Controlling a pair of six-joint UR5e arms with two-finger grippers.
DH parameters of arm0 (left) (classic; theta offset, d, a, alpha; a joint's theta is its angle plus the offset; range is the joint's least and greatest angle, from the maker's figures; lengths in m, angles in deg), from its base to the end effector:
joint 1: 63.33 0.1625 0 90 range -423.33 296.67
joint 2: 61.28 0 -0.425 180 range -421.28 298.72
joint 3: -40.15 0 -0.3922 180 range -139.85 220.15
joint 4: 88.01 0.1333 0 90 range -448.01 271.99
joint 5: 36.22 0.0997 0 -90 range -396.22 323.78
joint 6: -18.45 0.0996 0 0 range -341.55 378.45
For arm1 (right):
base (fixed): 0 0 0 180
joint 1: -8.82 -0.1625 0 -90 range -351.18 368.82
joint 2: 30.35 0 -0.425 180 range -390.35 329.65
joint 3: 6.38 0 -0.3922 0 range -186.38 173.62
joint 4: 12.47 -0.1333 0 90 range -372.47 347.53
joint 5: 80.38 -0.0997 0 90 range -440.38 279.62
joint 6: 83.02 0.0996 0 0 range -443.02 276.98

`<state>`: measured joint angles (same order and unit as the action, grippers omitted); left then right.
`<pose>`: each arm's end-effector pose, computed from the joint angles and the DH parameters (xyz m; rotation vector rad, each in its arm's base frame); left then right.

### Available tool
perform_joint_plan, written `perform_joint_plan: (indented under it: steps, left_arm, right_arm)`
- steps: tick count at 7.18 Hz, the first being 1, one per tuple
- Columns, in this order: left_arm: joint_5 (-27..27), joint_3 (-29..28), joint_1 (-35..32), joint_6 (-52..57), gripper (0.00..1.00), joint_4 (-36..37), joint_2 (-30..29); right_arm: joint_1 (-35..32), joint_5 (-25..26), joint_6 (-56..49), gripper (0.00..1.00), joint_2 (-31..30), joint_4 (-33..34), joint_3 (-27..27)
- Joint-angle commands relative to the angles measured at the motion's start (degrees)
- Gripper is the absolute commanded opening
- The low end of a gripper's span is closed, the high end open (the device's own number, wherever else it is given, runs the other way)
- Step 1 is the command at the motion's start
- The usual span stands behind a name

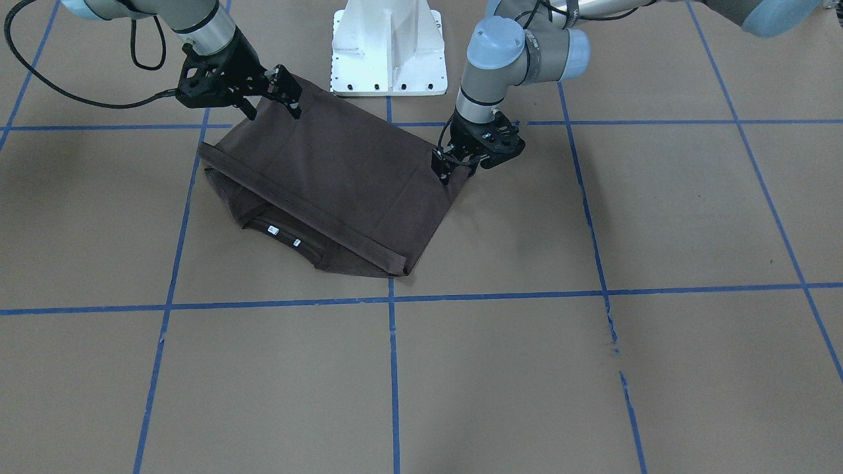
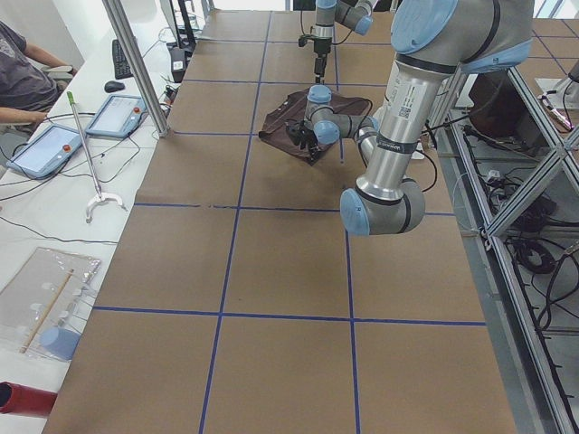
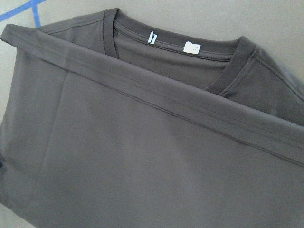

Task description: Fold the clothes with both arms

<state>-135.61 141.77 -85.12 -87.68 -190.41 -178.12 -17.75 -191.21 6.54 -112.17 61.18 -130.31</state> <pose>0.5491 -0.3456 0.2825 -0.1105 0.9040 -0.5435 -0.3881 -0.3036 0.2839 -0.0867 -1.0590 0.2271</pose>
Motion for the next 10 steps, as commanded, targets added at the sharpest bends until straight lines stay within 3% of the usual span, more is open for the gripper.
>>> perform_joint_plan:
  steps: [1,4,6,7,9,10]
  left_arm:
    - [0.51,0.51,-0.09,0.21,0.0,0.19,0.38]
    - [0.42,0.07,-0.53,0.48,0.0,0.27,0.12]
    - [0.42,-0.54,-5.86,1.52,0.0,0.27,-1.36]
    - [0.33,-4.03,-9.2,3.97,0.0,0.19,-4.59]
    - [0.33,-19.2,-15.27,8.27,0.0,-4.35,-13.73]
    - [0.33,-22.66,-17.39,11.69,0.0,-8.3,-14.03]
  right_arm:
    - [-0.06,0.0,0.0,1.0,-0.01,0.0,-0.08]
    - [-0.24,0.44,0.0,1.0,-0.1,0.0,-0.08]
    - [-0.24,0.44,0.0,1.0,-0.1,0.0,-0.08]
    - [-0.32,0.44,0.0,1.0,-0.1,0.0,-0.08]
    - [-0.41,1.14,0.0,1.0,-0.28,0.0,0.27]
    - [-0.67,2.53,0.0,1.0,-0.19,0.0,0.88]
